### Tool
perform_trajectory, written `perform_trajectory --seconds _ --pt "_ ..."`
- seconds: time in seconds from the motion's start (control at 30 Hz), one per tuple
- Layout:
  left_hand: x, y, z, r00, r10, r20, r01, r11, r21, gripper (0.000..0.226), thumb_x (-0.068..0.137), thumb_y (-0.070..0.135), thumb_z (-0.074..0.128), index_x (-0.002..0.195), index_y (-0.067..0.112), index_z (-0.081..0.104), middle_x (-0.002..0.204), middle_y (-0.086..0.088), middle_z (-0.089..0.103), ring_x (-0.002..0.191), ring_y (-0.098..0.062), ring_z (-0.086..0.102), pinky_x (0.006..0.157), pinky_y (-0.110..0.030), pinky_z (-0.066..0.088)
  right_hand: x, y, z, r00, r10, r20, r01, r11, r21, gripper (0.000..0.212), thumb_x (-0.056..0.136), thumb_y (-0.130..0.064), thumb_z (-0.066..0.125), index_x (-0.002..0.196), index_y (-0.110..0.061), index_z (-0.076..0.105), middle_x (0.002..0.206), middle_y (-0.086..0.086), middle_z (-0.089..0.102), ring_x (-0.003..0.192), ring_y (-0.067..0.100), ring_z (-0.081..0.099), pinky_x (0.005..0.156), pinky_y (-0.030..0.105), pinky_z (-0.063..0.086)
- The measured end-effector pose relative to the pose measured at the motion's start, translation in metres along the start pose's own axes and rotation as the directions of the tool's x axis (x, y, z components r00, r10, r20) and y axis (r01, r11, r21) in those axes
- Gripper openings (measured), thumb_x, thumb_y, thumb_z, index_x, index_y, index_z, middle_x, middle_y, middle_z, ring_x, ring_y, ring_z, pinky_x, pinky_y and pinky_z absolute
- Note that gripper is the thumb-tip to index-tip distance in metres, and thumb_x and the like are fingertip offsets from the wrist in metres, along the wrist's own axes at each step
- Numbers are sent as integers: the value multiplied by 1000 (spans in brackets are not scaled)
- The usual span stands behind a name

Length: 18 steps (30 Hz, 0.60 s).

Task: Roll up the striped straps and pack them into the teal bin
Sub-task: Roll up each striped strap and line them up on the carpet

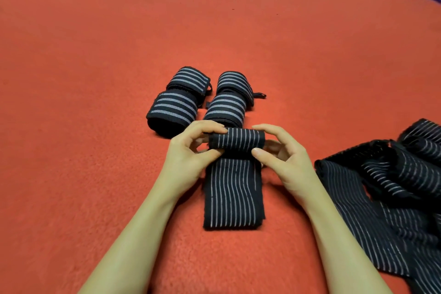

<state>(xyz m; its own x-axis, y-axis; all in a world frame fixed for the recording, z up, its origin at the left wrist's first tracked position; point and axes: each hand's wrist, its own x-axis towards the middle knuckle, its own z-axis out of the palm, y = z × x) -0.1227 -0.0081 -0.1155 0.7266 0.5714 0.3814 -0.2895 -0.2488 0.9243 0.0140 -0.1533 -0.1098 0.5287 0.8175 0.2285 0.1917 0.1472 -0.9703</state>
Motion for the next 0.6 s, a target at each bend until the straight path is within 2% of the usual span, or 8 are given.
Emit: perform_trajectory --seconds 0.17,0.3,0.4,0.47,0.53,0.6 --pt "-4 4 1 994 -27 104 43 986 -160 29 71 15 70 96 29 72 112 0 57 109 -9 57 89 -21 44 -3 -5 -3 999 -19 -50 22 997 71 25 81 -12 65 105 -20 66 94 -5 69 91 10 63 81 22 50" --pt "-6 7 4 992 -78 94 90 988 -122 32 84 13 62 116 18 59 102 -3 58 81 -1 59 73 -11 45 -6 -5 -3 999 -1 -44 7 992 128 31 76 -3 72 103 -16 65 90 -2 70 87 10 65 77 20 50" --pt "-5 8 5 986 -132 102 147 978 -150 31 81 13 61 111 14 54 90 -1 57 60 2 55 55 -8 44 -4 -7 -4 999 -9 -35 14 990 143 34 76 1 70 106 -16 64 91 -3 70 87 9 65 77 20 50" --pt "-3 8 3 990 -123 74 135 974 -182 31 76 8 65 106 12 56 90 -2 59 62 1 57 55 -9 45 -2 -5 -6 1000 0 -16 2 989 150 42 76 0 69 113 -20 63 96 0 70 89 14 64 81 23 51" --pt "-3 6 0 994 -101 48 108 972 -206 36 71 5 72 104 12 58 96 -4 60 71 -5 59 58 -13 48 0 -4 -6 999 41 -6 -39 983 180 48 74 -5 69 118 -20 59 97 2 70 89 16 64 82 25 51" --pt "-3 3 -2 996 -76 53 85 975 -203 39 67 6 75 102 12 59 101 -2 61 86 -11 59 70 -19 50 -1 -3 -6 998 60 -27 -55 982 179 44 73 -8 68 115 -17 60 93 -1 72 88 10 65 81 21 51"
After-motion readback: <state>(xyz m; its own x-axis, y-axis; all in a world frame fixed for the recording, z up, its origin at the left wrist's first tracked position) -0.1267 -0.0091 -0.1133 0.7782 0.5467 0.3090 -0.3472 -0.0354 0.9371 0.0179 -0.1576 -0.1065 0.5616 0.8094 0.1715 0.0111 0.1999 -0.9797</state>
